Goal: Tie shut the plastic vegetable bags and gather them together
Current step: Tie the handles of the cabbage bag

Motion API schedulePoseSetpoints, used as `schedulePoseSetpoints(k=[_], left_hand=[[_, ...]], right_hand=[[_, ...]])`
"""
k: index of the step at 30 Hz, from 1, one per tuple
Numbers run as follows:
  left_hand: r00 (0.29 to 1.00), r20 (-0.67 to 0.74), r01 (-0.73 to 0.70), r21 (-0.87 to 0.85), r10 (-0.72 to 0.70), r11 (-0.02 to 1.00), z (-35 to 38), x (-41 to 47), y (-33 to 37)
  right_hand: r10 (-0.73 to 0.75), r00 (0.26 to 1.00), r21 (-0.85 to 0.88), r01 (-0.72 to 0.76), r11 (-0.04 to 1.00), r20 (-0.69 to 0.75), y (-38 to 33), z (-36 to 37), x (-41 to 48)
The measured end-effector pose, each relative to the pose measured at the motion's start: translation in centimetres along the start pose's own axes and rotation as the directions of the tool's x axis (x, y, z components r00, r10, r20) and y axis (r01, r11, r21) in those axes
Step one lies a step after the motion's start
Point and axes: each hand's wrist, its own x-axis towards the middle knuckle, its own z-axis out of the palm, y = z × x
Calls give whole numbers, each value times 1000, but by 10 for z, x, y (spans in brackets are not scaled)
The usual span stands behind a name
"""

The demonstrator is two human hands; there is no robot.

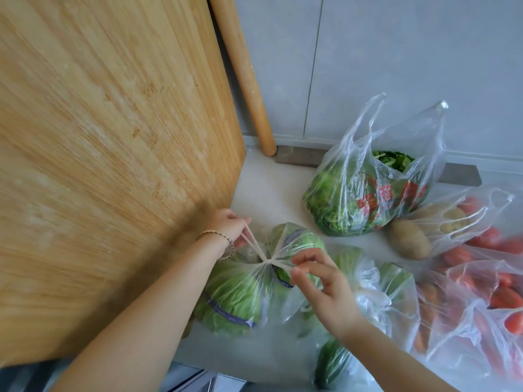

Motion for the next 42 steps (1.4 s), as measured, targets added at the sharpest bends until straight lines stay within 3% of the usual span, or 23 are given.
schedulePoseSetpoints(k=[1,3,5,7,11,14,18,21,23,25,29,34,38,42], left_hand=[[996,76,57,-122,-48,991,-3,-8,4],[977,199,100,-145,-70,984,-10,-23,6],[964,265,58,-111,-26,992,-21,-36,4],[949,309,18,-238,59,971,-30,-44,1],[919,360,101,-612,162,784,-32,-46,-3],[929,311,108,-747,202,656,-16,-43,-2],[975,171,-6,-612,140,791,8,-22,-8],[981,195,96,-498,3,862,21,-3,-22],[970,234,167,-458,-62,873,28,3,-26],[968,238,180,-436,-79,882,29,2,-25],[982,176,13,-449,74,894,16,-13,-21],[939,208,-205,-300,274,932,3,-44,-21],[943,146,-269,-196,299,943,5,-48,-19],[973,66,-200,-244,222,949,13,-46,-18]], right_hand=[[19,1000,90,-20,996,15,-8,2,6],[63,996,249,-76,965,59,-17,4,17],[108,987,374,-145,916,119,-17,9,28],[113,981,434,-171,885,156,-15,14,33],[121,989,394,-147,907,91,-16,23,44],[27,995,202,-46,978,96,-19,30,51],[-46,996,57,42,998,73,-10,44,39],[-114,986,-179,135,975,123,13,44,20],[-127,978,-214,161,964,163,24,41,12],[-127,990,-171,137,976,69,21,36,13],[87,991,153,-72,986,-100,-5,30,36],[148,984,315,-111,943,-94,-22,32,60],[162,972,253,-117,960,-168,-23,33,71],[142,972,144,-116,983,-186,-19,32,70]])
